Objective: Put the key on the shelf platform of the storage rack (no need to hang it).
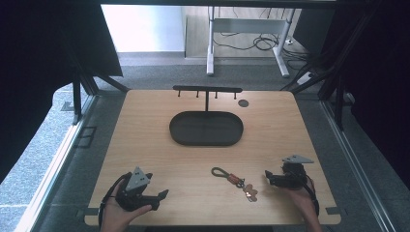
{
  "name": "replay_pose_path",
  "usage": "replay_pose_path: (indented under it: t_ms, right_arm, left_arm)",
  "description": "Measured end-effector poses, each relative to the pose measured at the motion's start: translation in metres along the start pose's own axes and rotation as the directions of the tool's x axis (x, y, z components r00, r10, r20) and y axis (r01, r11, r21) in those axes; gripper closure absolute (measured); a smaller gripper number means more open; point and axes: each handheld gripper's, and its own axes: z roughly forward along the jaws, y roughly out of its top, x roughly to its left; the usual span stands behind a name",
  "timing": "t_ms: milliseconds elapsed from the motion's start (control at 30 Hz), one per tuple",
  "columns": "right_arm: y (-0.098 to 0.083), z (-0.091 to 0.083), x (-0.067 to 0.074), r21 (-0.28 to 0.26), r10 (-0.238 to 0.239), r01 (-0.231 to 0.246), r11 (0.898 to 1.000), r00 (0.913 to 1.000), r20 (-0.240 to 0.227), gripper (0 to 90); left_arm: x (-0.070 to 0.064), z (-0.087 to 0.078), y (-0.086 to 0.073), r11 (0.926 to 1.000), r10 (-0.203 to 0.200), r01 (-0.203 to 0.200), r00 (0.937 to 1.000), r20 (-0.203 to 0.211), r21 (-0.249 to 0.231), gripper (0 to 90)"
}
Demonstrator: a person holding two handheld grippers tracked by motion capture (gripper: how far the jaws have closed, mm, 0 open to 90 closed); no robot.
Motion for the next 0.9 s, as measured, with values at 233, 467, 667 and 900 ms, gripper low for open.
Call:
replay_pose_path:
  t_ms: [233, 467, 667, 900]
  right_arm:
    - [-0.007, -0.018, -0.011, -0.033, 0.038, -0.039, 0.999, 0.9988, -0.031, 14.4]
    - [-0.006, -0.035, -0.014, -0.058, 0.029, -0.031, 0.998, 0.9992, -0.027, 20.3]
    - [-0.004, -0.036, -0.014, -0.047, 0.010, -0.011, 0.999, 0.9995, -0.031, 23.6]
    - [-0.006, -0.038, -0.015, -0.056, 0.002, -0.005, 0.998, 0.9986, -0.053, 25.8]
  left_arm:
    - [-0.005, 0.007, 0.000, 0.9996, 0.015, -0.015, 0.9999, 0.006, 0.023, 22.4]
    - [-0.010, 0.007, -0.002, 0.9993, 0.032, -0.033, 0.9987, 0.040, 0.016, 22.3]
    - [-0.012, 0.017, -0.003, 0.9990, 0.031, -0.033, 0.9978, 0.059, 0.032, 22.3]
    - [-0.014, 0.021, -0.002, 0.9984, 0.031, -0.034, 0.9975, 0.064, 0.045, 22.3]
